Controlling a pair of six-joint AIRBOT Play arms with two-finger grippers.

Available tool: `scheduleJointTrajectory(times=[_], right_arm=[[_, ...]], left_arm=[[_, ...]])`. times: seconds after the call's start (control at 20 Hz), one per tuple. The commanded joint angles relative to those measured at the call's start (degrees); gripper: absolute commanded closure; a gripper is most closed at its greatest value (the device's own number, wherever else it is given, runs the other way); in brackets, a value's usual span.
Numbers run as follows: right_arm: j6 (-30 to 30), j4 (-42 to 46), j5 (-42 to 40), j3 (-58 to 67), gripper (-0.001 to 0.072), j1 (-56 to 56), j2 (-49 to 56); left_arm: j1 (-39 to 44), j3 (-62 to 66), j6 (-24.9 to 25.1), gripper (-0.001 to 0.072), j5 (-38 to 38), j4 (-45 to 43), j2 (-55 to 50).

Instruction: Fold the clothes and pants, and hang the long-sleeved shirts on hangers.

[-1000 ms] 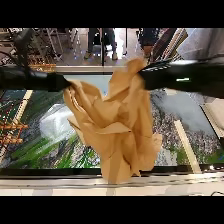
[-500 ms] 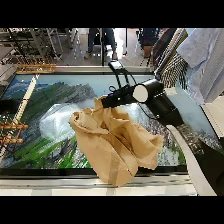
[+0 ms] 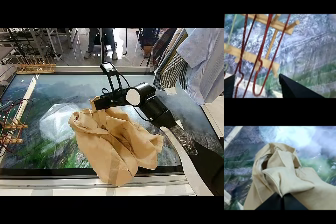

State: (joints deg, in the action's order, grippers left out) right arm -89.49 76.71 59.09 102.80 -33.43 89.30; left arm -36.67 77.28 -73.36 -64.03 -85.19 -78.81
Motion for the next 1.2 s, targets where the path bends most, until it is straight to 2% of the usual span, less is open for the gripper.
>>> scheduleJointTrajectory(times=[0.0, 0.2, 0.3, 0.6, 0.65, 0.7, 0.75, 1.15], right_arm=[[-0.04, -1.33, 0.85, 0.00, 0.0681, -0.17, 0.02], [-0.04, -1.51, 1.95, 0.00, 0.0681, -0.17, 0.02], [-0.02, -1.46, 1.95, 0.00, 0.0681, -0.17, 0.02], [0.00, -1.44, 1.95, 0.00, 0.0681, -0.17, 0.02], [0.00, -1.44, 1.95, 0.00, 0.0681, -0.17, 0.02], [0.00, -1.42, 1.95, 0.00, 0.0681, -0.17, 0.02], [0.02, -1.38, 1.95, 0.00, 0.0681, -0.17, 0.02], [0.02, -1.03, 1.95, 0.00, 0.0681, -0.17, 0.04]], left_arm=[[-0.33, -0.83, 1.86, 0.0151, 6.36, 2.99, -3.76], [0.92, -0.81, 2.49, 0.0152, 9.22, 5.57, -7.41], [2.16, -0.79, 4.74, 0.0297, 9.90, 5.53, -7.74], [4.22, -0.81, 4.81, 0.0301, 14.34, 5.53, -8.22], [4.20, -0.81, 4.79, 0.0322, 14.34, 5.53, -8.39], [4.07, -0.81, 4.79, 0.0451, 14.27, 5.49, -8.46], [3.93, -0.81, 4.81, 0.0519, 14.14, 5.51, -8.46], [3.93, -0.81, 4.83, 0.0524, 13.29, 4.63, -8.46]])
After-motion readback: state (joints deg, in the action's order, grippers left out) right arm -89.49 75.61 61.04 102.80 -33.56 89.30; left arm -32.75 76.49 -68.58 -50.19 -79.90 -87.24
